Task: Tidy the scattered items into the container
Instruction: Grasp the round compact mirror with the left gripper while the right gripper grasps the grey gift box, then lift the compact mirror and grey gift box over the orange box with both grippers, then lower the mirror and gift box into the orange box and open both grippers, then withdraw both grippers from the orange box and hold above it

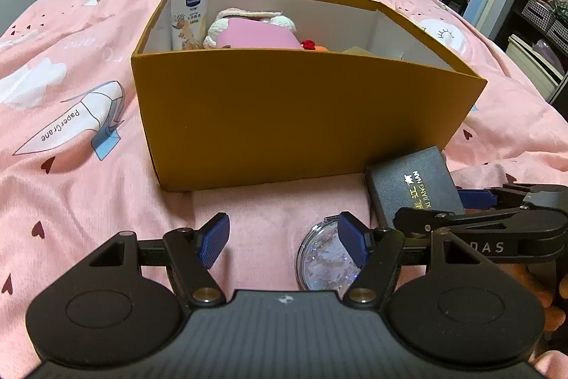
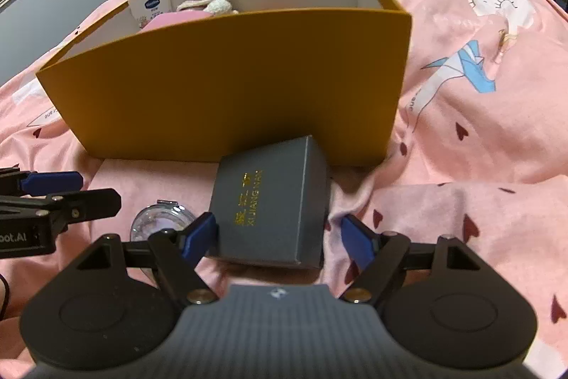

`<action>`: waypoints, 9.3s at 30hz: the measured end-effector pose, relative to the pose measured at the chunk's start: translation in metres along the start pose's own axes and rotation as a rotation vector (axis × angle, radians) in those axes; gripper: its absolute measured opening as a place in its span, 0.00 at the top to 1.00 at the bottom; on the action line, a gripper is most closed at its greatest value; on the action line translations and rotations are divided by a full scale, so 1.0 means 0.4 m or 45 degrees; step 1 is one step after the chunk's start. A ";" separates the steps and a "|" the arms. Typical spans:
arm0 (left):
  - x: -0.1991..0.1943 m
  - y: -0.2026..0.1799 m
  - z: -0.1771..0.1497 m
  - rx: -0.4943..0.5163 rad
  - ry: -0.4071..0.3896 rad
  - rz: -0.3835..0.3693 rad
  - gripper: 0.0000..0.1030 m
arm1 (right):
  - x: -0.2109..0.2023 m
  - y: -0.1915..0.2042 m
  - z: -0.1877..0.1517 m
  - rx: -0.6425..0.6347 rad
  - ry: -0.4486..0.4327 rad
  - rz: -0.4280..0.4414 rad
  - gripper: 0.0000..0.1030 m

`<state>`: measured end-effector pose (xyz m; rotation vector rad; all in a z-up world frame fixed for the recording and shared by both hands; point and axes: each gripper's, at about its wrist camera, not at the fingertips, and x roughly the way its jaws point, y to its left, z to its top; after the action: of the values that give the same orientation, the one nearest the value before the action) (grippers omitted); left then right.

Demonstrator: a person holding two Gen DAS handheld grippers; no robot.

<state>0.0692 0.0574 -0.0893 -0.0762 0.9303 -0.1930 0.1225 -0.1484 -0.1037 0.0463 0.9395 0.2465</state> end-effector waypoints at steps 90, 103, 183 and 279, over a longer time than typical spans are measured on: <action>-0.022 -0.075 0.019 0.003 -0.023 -0.347 0.86 | -0.194 -0.014 0.049 -0.101 -0.156 0.093 0.62; -0.148 -0.076 0.097 0.032 -0.206 -0.357 0.86 | -0.304 -0.003 0.112 -0.144 -0.305 0.135 0.62; 0.087 -0.030 0.330 -0.232 -0.321 -0.099 0.64 | -0.029 -0.006 0.433 -0.065 -0.329 0.046 0.65; 0.002 -0.056 0.157 0.029 -0.366 0.215 0.15 | -0.092 0.027 0.139 -0.038 -0.465 -0.094 0.23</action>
<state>0.1171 0.0342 -0.0494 -0.0035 0.6439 -0.0337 0.1445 -0.1427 -0.0402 0.0282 0.5732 0.1760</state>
